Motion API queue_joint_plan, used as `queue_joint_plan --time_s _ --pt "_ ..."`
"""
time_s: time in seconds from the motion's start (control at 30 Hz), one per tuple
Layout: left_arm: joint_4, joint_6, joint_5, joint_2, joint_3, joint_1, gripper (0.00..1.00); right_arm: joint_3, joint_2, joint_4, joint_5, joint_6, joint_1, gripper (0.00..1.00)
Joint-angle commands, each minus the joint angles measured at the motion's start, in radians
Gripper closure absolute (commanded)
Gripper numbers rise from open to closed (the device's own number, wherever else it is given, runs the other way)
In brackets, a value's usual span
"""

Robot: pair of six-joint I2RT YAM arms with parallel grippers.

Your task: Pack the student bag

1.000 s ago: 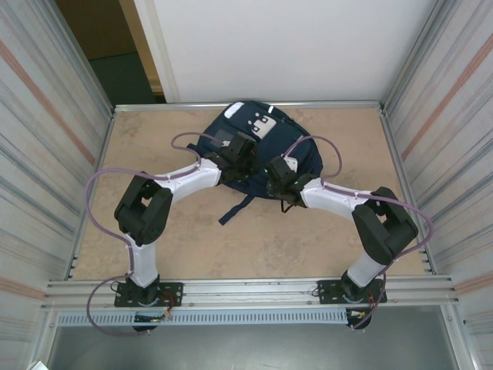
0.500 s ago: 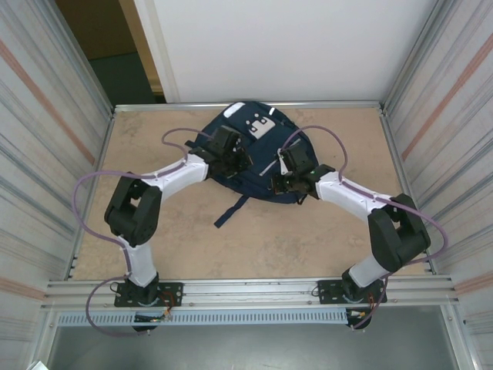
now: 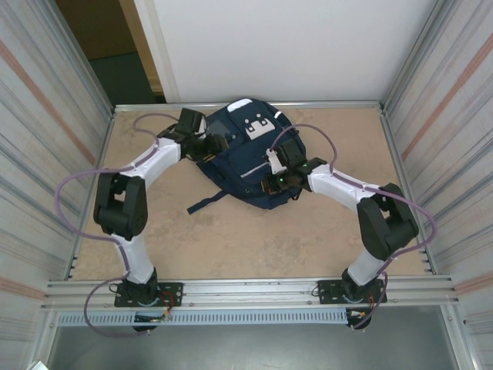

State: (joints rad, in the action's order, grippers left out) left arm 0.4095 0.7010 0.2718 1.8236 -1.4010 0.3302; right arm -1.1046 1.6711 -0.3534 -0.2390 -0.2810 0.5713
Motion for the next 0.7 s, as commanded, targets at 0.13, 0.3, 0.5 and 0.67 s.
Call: queue_joint_plan --time_s 0.13,0.3,0.5,0.67 --pt "-0.067 0.217 -0.164 -0.195 0.232 0.224 0.32 0.006 0.02 -0.023 -0.052 -0.011 0.023 1.0" --pt "-0.198 0.335 -0.251 -0.113 0.227 0.316 0.3 0.035 0.004 -0.013 -0.078 -0.011 0.028 1.0" --pt "-0.215 0.373 -0.41 -0.024 0.191 0.357 0.44 0.073 -0.017 0.022 -0.091 -0.031 0.029 1.0" --pt "-0.235 0.365 -0.453 -0.027 0.215 0.357 0.8 0.1 -0.016 0.047 -0.078 -0.043 0.031 0.92"
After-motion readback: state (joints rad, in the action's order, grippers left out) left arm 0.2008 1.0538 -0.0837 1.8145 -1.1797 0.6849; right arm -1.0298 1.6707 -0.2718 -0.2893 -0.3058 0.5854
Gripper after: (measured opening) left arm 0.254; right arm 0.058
